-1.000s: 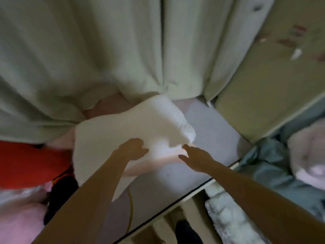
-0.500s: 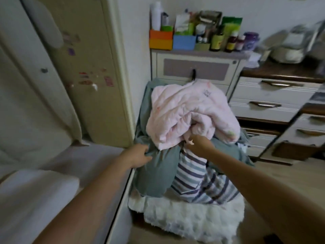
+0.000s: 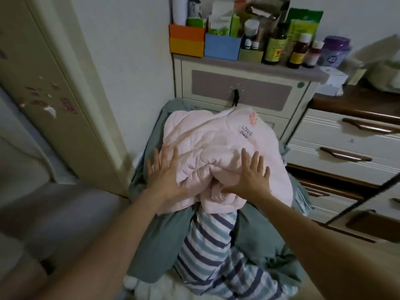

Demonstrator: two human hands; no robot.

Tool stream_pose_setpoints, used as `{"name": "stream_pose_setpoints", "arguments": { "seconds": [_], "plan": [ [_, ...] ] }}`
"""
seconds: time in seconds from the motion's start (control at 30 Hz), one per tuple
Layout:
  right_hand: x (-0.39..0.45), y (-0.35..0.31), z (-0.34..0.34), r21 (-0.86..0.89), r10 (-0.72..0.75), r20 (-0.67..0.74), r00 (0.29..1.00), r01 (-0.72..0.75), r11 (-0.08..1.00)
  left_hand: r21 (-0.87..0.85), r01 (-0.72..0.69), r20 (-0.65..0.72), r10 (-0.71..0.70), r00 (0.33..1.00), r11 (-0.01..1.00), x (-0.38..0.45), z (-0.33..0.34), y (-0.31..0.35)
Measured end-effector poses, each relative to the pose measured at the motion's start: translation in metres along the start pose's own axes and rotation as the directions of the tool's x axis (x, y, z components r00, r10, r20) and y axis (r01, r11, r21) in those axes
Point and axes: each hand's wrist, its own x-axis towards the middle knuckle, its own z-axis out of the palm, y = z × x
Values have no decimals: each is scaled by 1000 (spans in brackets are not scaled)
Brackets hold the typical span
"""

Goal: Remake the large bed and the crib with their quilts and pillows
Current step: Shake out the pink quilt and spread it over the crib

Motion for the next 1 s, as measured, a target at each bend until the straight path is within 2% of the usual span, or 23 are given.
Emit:
{"name": "stream_pose_setpoints", "arguments": {
  "seconds": [0.13, 0.23, 0.33, 0.4, 0.47, 0.57, 0.7, 0.77, 0.87, 0.93, 1.0],
  "plan": [
    [56, 13, 41, 64, -12, -17, 1000, 13, 998, -24, 67, -21, -68, 997, 997, 51, 46, 23],
    [77, 25, 50, 81, -75, -92, 993, 82, 993, -84, 125, -19, -127, 992, 989, 74, 68, 37],
    [99, 37, 42, 130, -182, -210, 961, 212, 969, -171, 161, -143, -186, 972, 972, 99, 81, 45],
    [104, 37, 30, 169, -199, -297, 934, 257, 952, -246, 144, -254, -208, 945, 958, 107, 81, 49],
    [98, 30, 18, 218, -183, -338, 923, 266, 939, -261, 178, -262, -247, 933, 949, 96, 67, 57],
    [76, 16, -1, 287, -184, -411, 893, 319, 903, -314, 139, -353, -252, 901, 939, 62, 32, 54],
    [26, -12, -27, 352, -273, -517, 811, 492, 796, -219, 116, -493, -212, 844, 969, -11, -34, 42],
    [-1, -26, -41, 384, -306, -548, 779, 558, 736, -180, 135, -579, -216, 787, 974, -51, -58, 39],
    [-55, -41, -62, 398, -377, -582, 720, 657, 640, -208, 209, -644, -295, 706, 956, -129, -76, 36],
    [-90, -47, -70, 383, -436, -593, 676, 714, 586, -278, 217, -650, -350, 675, 936, -181, -78, 35],
    [-128, -50, -74, 359, -510, -571, 643, 754, 550, -284, 290, -647, -406, 645, 914, -238, -74, 36]
  ]
}}
